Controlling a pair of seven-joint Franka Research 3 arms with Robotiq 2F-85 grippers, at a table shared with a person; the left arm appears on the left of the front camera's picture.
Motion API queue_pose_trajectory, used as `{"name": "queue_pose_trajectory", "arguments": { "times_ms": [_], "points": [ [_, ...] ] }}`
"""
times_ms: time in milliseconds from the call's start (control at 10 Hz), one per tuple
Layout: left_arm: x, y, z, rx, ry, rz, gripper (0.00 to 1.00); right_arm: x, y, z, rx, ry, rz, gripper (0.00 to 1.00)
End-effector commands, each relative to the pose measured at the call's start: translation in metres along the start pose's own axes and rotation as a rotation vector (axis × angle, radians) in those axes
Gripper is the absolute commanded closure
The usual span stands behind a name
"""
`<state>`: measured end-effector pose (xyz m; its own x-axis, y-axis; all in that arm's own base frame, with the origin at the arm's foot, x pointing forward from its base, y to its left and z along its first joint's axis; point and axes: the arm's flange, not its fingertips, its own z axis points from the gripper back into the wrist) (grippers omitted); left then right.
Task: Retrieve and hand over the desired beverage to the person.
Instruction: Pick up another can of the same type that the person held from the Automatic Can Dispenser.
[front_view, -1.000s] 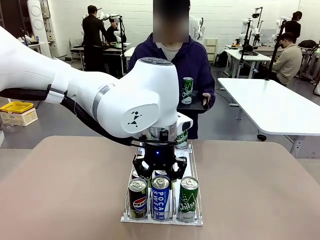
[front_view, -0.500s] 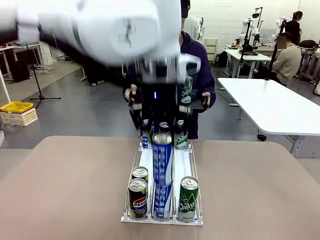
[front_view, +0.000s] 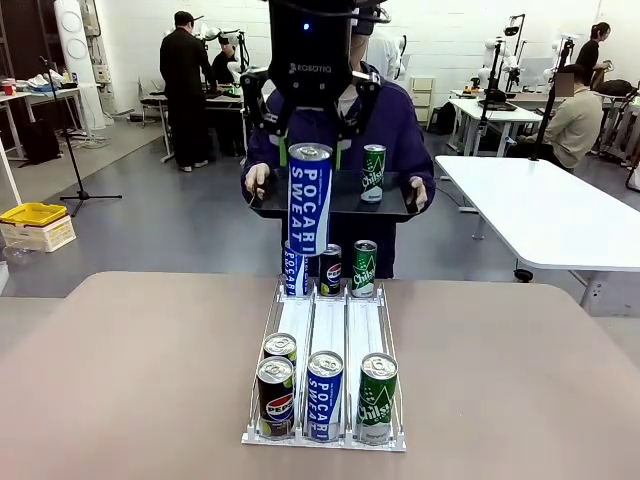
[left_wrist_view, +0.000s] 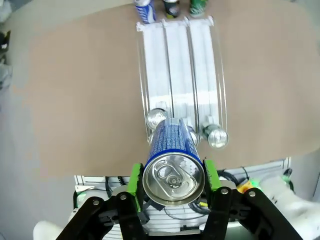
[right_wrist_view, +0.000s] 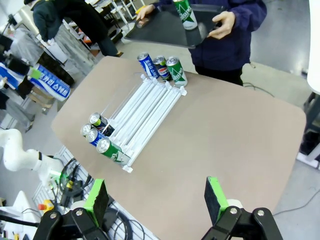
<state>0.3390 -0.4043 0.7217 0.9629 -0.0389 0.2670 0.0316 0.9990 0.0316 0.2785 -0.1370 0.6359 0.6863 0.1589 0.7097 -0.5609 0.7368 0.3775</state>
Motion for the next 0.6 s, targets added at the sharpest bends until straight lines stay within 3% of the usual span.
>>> {"name": "queue_pose_trajectory", "arguments": {
  "times_ms": [0,500],
  "points": [
    [0.024,-0.027,0.012,0.039,0.005,0.06,1.0,0.001,-0.002,-0.001,0.03,-0.018,0.013,0.0],
    [0.022,-0.011,-0.008,0.025,0.007,0.05,1.0,0.001,-0.002,-0.001,0.03,-0.018,0.013,0.0]
  ]
}}
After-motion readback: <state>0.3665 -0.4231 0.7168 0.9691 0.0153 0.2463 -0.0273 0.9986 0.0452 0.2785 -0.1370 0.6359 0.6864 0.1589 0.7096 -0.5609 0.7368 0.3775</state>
